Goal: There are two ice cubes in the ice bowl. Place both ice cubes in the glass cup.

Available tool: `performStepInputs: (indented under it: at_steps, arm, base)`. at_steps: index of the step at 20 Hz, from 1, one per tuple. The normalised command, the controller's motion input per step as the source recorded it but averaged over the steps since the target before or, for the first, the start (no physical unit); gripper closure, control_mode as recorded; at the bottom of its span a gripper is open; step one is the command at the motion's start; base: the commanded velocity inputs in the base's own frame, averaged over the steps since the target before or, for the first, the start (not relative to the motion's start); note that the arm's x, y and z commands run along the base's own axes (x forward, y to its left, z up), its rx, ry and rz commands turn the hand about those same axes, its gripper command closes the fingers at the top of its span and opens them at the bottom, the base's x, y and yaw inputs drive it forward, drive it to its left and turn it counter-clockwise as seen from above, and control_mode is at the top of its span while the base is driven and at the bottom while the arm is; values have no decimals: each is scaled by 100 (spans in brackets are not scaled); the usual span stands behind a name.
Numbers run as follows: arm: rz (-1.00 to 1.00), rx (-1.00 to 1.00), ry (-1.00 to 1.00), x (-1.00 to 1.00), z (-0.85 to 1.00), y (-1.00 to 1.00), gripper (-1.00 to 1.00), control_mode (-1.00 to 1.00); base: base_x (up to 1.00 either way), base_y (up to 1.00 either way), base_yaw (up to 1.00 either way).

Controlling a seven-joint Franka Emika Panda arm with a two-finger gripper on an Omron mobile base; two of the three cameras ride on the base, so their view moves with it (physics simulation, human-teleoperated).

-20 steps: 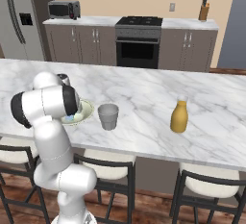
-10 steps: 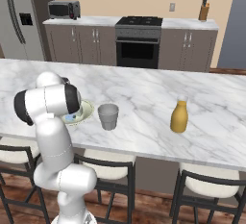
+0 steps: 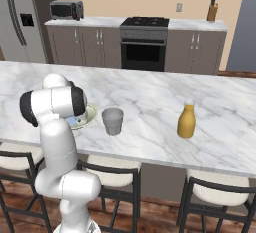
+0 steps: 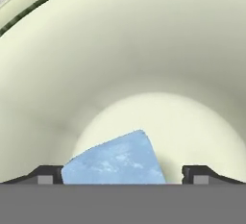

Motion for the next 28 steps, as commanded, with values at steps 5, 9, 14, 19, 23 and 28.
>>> performStepInputs:
  at_steps: [5,9,14,19,23,28]
  arm:
    - [0,0,0,0,0,0,100,-100]
    - [0,0,-1,-9,7,-5,100,-100]
    - [-6,0,-12,-32,85,-40,100,-100]
    - [-8,0,-18,-42,100,-76,100,-100]
    - [-11,0,-9,-9,96,-87,100,-100]
    - [-11,-1,0,0,72,-94,100,-100]
  base:
    - [0,0,0]
    - [0,0,0]
    - [0,0,0]
    - [0,0,0]
    - [0,0,0]
    - [0,0,0]
